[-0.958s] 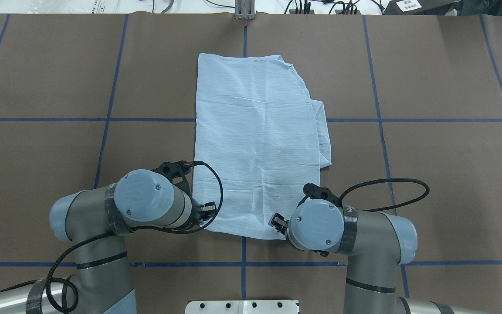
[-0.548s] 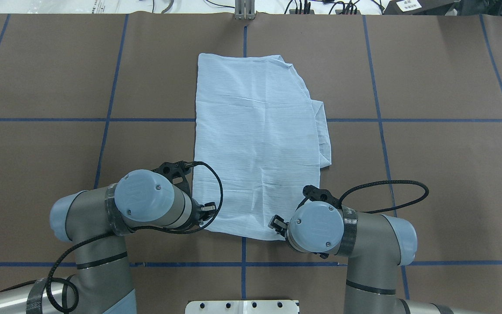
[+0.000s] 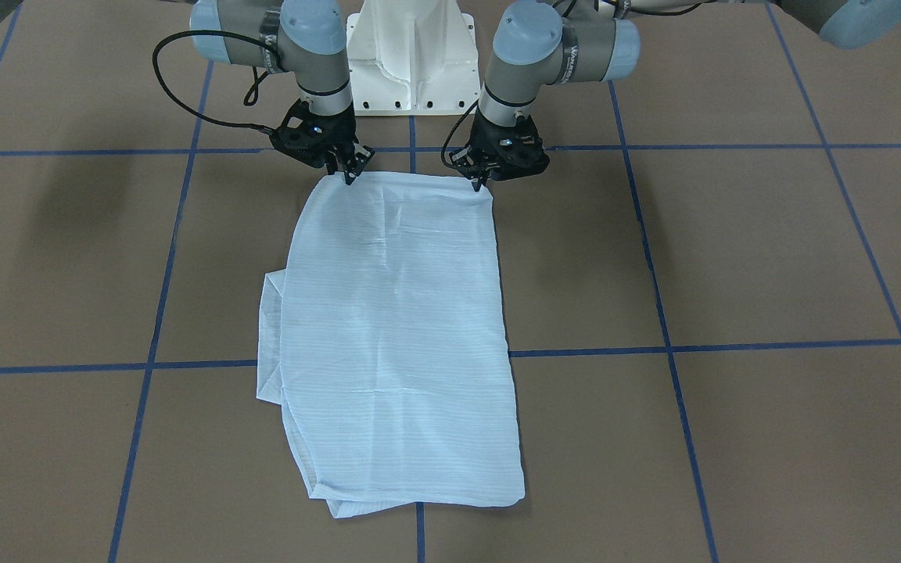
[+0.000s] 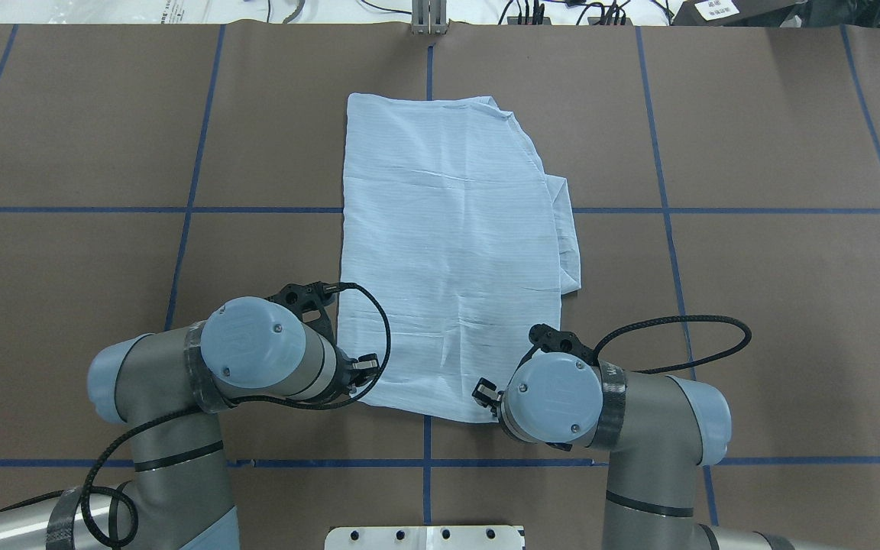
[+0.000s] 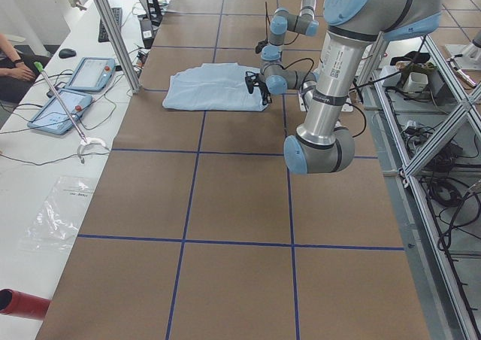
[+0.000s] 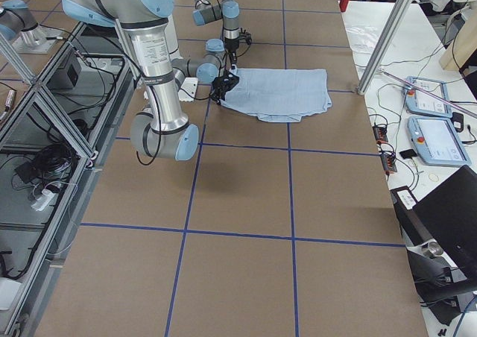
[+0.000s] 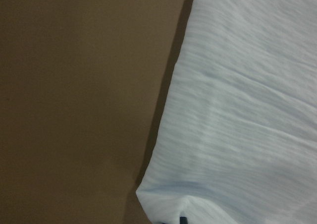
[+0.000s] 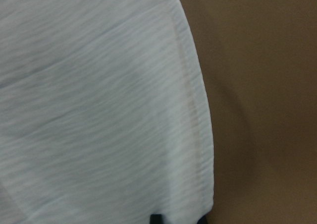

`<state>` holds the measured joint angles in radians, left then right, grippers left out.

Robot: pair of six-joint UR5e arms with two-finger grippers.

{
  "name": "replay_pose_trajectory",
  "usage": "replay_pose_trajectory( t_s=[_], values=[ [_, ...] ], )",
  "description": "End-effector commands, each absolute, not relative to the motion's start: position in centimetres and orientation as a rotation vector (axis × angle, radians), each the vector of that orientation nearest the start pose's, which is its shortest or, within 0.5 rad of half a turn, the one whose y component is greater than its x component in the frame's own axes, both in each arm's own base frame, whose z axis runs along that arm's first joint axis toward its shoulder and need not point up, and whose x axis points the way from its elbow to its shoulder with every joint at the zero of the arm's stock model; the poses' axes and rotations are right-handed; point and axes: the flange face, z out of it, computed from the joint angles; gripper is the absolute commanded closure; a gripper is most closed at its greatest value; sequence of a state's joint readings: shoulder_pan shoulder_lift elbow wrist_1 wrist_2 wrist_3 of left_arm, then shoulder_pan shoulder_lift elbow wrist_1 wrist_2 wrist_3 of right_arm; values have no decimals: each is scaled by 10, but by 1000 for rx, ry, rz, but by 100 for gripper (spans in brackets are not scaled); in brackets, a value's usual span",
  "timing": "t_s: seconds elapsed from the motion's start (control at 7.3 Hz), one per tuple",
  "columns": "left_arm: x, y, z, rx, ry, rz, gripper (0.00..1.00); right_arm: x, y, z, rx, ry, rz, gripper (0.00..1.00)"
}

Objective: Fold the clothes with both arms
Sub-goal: 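Grasp the near corners of the folded shirt with both grippers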

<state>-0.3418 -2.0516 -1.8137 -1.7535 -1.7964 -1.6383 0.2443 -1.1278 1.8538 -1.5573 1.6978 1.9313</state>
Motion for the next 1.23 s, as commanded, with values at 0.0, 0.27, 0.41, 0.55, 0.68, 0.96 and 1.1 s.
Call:
replay_pose_trajectory(
  t_s=[0.0,0.27,0.41,0.55,0.68,0.96,1.1],
  values=[
    [555,-316,261,-85,924,-278,100,-562,-277,286,-160,-754,546,100],
    [554,-317,260,-83,927,-280,100,-549,-282,268,-160,-795,568,100],
    [549,-317,255,-82,941,-279,100,-542,-281,260,-178,-816,610,100],
    [545,-315,249,-85,954,-276,100,-533,-280,253,-185,-836,603,100],
    [528,-310,236,-81,984,-269,100,-523,-277,251,-190,-845,595,100],
    [500,-285,205,-154,1024,-223,100,-513,-259,230,-250,-898,544,100],
    [477,-270,183,-203,1028,-193,100,-492,-247,211,-303,-943,506,100]
  ],
)
